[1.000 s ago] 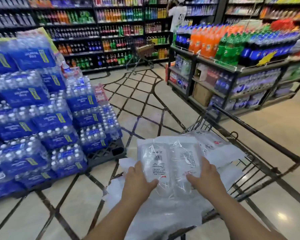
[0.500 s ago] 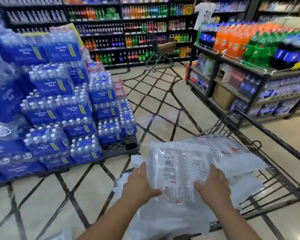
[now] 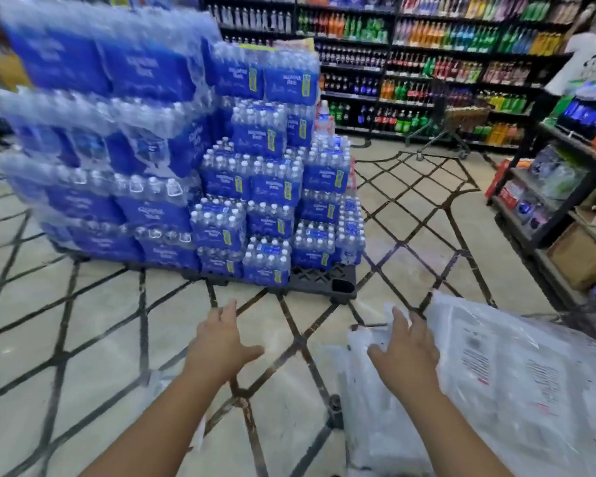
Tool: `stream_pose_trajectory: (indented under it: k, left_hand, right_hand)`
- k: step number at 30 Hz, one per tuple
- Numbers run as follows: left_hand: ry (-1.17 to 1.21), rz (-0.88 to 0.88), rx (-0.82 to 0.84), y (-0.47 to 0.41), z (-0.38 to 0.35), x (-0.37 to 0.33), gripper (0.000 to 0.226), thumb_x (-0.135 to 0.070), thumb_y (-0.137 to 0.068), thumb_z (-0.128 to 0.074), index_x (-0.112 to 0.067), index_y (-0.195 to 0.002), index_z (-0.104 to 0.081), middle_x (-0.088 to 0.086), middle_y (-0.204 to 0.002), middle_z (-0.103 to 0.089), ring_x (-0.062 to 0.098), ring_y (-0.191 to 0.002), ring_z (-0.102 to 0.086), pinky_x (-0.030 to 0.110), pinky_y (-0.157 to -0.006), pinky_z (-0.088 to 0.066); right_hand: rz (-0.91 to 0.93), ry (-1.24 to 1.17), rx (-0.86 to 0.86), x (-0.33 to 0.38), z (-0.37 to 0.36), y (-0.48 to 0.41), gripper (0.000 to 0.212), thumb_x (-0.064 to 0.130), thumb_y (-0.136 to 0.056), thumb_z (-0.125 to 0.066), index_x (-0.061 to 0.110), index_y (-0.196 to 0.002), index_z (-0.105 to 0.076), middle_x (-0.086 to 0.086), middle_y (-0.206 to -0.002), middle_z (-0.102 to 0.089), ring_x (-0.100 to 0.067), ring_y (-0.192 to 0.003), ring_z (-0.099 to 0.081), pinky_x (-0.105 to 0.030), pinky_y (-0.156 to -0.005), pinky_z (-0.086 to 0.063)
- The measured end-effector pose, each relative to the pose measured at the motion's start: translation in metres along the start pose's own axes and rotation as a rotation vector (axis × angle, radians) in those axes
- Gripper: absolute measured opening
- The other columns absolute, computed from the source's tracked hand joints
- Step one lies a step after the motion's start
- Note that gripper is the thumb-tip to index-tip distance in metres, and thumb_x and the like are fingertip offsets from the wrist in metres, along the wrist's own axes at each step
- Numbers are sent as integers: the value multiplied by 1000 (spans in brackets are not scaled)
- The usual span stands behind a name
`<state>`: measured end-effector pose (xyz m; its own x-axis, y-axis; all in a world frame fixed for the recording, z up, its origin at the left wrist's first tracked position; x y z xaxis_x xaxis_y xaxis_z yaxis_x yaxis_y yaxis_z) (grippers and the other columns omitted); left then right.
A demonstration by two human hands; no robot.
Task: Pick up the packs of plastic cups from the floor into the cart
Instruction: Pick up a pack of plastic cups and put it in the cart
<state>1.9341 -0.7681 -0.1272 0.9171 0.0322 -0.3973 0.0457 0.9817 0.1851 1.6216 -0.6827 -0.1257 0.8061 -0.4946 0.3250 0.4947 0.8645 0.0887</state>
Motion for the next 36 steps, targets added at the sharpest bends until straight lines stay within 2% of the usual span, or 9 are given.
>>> stream_pose_trajectory:
  k: [5, 9, 11, 14, 20, 25, 29, 34, 36]
  left_hand:
    - [1, 206, -115, 42, 62, 158, 106, -61, -72, -73, -26, -154, -15, 6, -151, -31, 29, -131, -40, 41, -100, -45]
    - [-19, 379, -175, 90, 95, 275, 107, -66, -76, -67, -22, -155, -11, 9, -153, -27, 31, -132, -37, 42, -101, -43]
    - [-49, 466, -205, 115, 108, 324, 106, -65, -77, -67, -22, -155, -11, 8, -152, -29, 31, -131, -39, 43, -100, -44]
    - [-102, 570, -250, 142, 120, 382, 104, -64, -77, -66, -23, -155, -9, 6, -151, -31, 30, -130, -39, 44, -97, -46]
    - [-29, 657, -241, 153, 101, 422, 102, -62, -77, -67, -25, -153, -11, 6, -147, -35, 30, -126, -41, 40, -91, -47]
    - [36, 771, -161, 156, 64, 435, 104, -64, -78, -65, -24, -155, -8, 6, -149, -32, 29, -129, -39, 42, -94, -44]
    - [67, 819, -111, 158, 32, 450, 94, -59, -81, -66, -22, -153, -19, 8, -145, -38, 30, -125, -43, 43, -93, -44]
    - [140, 908, -73, 140, -78, 501, 86, -51, -80, -72, -13, -149, -38, 14, -138, -52, 36, -118, -54, 46, -85, -52]
    - [149, 932, -15, 125, -156, 537, 86, -53, -83, -67, -12, -151, -33, 13, -142, -48, 34, -125, -50, 46, -93, -49]
  right_hand:
    - [337, 90, 102, 175, -66, 47, 77, 51, -86, -58, 20, -150, -26, -13, -158, -22, -31, -144, -23, -42, -114, -27]
    - [615, 91, 242, 307, -129, 117, 81, 47, -87, -57, 25, -154, -17, -13, -162, -12, -32, -147, -15, -45, -118, -22]
    - [716, 58, 312, 356, -154, 152, 79, 42, -88, -58, 27, -154, -17, -11, -163, -8, -30, -148, -12, -44, -117, -21]
    - [849, 87, 326, 400, -182, 188, 79, 44, -89, -57, 28, -155, -18, -9, -163, -9, -27, -148, -15, -41, -115, -23]
    - [894, 195, 391, 429, -217, 197, 83, 45, -88, -58, 27, -155, -13, -8, -163, -7, -26, -149, -12, -42, -116, -22]
    - [951, 285, 458, 434, -252, 190, 81, 46, -86, -60, 22, -153, -21, -11, -160, -15, -31, -143, -25, -43, -113, -28]
    - [952, 387, 578, 423, -299, 184, 82, 46, -87, -61, 21, -154, -20, -13, -160, -17, -33, -142, -28, -43, -114, -29]
    - [906, 437, 730, 377, -429, 169, 78, 51, -87, -49, 21, -153, -22, -12, -160, -22, -27, -147, -20, -41, -118, -26]
    - [909, 543, 802, 347, -512, 163, 79, 52, -92, -49, 20, -156, -16, -11, -162, -16, -27, -148, -16, -39, -119, -22]
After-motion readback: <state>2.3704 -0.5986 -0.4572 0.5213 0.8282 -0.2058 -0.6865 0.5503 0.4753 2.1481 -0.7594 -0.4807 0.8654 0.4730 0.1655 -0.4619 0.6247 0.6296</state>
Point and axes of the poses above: each hand's wrist, its own y-axis away from the middle knuckle, its own z-axis out of the back of the hand, x = y × z, the point moved 4 cm from there along -y, towards the middle knuckle
